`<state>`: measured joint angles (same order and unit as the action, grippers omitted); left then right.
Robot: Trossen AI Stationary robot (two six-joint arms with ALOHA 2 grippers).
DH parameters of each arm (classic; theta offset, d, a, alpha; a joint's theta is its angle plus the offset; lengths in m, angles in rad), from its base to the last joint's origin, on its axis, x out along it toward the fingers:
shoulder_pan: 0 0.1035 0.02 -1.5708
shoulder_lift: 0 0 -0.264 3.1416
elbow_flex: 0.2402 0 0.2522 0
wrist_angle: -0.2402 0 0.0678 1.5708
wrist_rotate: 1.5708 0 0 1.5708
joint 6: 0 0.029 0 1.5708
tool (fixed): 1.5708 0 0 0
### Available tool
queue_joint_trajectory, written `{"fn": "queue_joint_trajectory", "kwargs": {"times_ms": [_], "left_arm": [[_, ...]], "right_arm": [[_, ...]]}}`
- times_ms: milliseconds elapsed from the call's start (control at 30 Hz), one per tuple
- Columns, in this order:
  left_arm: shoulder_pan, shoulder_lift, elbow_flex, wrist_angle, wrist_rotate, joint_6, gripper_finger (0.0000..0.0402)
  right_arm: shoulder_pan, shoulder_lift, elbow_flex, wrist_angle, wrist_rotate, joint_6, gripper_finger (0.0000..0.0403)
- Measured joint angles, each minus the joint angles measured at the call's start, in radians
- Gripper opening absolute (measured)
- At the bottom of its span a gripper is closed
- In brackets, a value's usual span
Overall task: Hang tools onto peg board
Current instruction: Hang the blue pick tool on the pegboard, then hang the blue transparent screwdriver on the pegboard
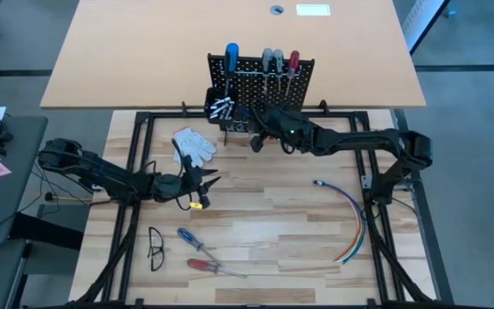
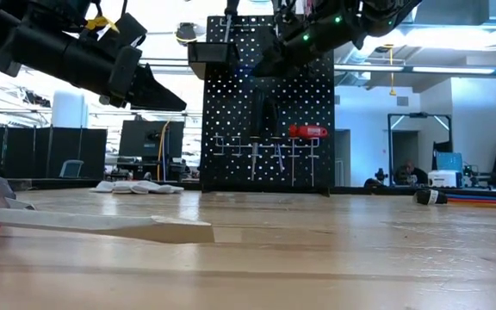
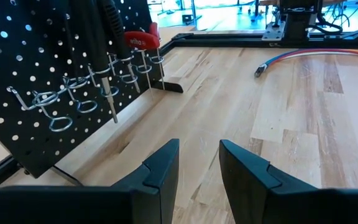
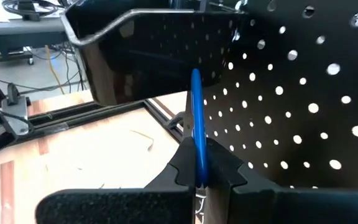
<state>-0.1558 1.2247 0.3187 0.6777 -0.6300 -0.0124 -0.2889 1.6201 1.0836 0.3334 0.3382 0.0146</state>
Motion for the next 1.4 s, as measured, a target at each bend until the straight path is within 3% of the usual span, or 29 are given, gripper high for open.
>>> {"fn": "queue_joint_trajectory", "kwargs": {"times_ms": [500,900,1100,1233,1400], "left_arm": [[0.0,0.0,0.0,0.002,0.0,-0.003,0.0109],[-0.009,0.0,0.0,-0.015,-0.001,0.016,0.0109],[-0.07,-0.017,0.005,-0.022,-0.004,0.118,0.0109],[-0.16,-0.051,0.068,-0.14,-0.005,0.234,0.0109],[-0.325,-0.05,0.226,-0.518,-0.007,0.219,0.0109]], "right_arm": [[-0.004,0.037,0.0,-0.035,-0.002,-0.024,0.0051],[-0.015,0.015,0.0,-0.067,-0.023,-0.116,0.0152],[0.064,-0.068,0.0,-0.16,-0.023,-0.2,0.0172],[0.184,-0.098,-0.002,-0.256,-0.032,-0.239,0.0172],[0.376,-0.085,-0.072,-0.302,-0.115,-0.235,0.0171]]}}
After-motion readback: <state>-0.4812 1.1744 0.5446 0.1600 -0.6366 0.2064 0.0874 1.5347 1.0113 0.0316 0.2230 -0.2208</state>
